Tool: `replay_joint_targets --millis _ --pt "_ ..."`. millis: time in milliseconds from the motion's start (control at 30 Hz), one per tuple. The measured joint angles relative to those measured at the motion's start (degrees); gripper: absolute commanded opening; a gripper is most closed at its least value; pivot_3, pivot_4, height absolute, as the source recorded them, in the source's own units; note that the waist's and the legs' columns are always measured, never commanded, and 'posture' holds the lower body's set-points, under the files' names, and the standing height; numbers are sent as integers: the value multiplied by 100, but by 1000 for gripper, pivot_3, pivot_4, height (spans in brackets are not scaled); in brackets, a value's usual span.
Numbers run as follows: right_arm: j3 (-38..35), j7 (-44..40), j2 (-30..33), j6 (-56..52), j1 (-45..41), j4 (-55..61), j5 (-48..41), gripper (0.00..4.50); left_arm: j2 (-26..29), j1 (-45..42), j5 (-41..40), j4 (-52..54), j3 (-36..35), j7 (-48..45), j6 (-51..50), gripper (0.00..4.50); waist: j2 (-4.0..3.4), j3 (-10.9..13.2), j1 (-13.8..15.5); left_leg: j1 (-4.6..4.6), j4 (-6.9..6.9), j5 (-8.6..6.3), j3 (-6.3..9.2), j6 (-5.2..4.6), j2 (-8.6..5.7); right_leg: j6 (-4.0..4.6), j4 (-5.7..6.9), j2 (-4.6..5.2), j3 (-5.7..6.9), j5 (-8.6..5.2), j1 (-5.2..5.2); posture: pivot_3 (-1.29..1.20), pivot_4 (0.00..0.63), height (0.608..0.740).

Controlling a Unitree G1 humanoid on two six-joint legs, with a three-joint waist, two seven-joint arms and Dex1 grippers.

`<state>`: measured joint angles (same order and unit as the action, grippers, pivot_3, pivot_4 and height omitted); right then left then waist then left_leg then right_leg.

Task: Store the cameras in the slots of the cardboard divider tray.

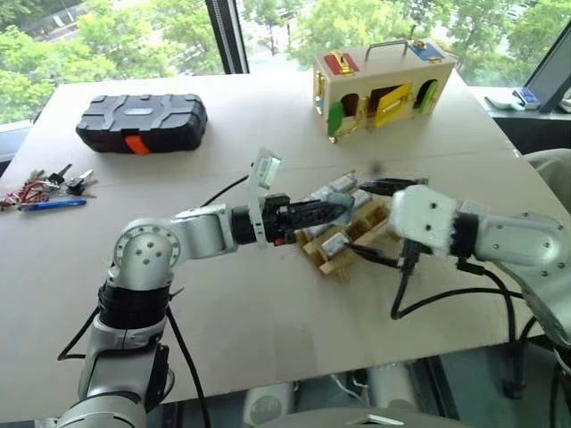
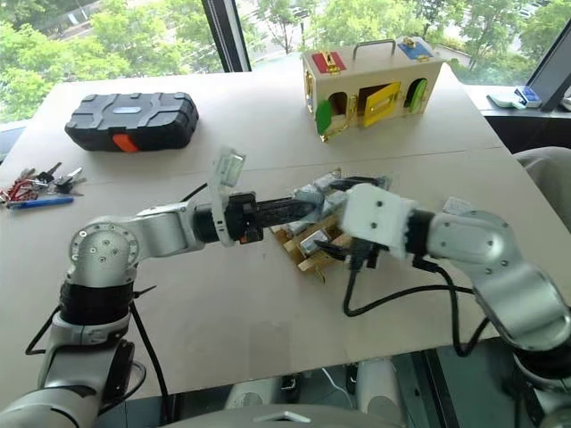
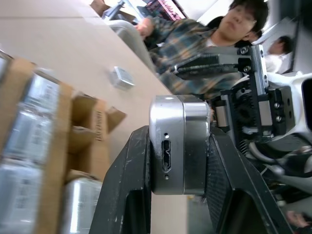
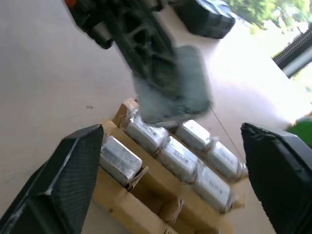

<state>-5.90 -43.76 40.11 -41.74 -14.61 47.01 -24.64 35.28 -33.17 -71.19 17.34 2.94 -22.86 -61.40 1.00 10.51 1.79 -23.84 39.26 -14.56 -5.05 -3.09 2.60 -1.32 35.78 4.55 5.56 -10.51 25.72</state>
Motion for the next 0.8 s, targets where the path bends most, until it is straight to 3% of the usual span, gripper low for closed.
replay_joint_targets --millis 167,267,467,800 --pt "-1712 -231 34 -32 1439 559 -1015 4466 10 -323 1267 70 612 -340 302 816 -2 0 61 1 0 -2 1 -3 2 -18 -4 0 0 -12 0 0 150 740" --pt "-2196 -246 107 91 2004 804 -1197 4466 -45 -964 1783 -236 1049 -458 28 816 -2 0 55 4 6 -1 5 -4 1 -18 1 -3 -1 -12 -3 0 150 740" --pt "-2394 -162 198 420 2447 877 -1168 4466 -284 -1729 2250 -841 1584 -1083 -433 816 -2 -1 29 10 7 -1 25 -4 -7 -18 5 -14 -12 -12 -3 0 150 740" --pt "-2439 93 167 868 3079 1060 -985 4466 -469 -2030 3232 -1371 2182 -2006 -419 816 -2 0 47 3 8 -1 28 -5 -15 -19 2 -9 -15 -12 -1 0 150 740"
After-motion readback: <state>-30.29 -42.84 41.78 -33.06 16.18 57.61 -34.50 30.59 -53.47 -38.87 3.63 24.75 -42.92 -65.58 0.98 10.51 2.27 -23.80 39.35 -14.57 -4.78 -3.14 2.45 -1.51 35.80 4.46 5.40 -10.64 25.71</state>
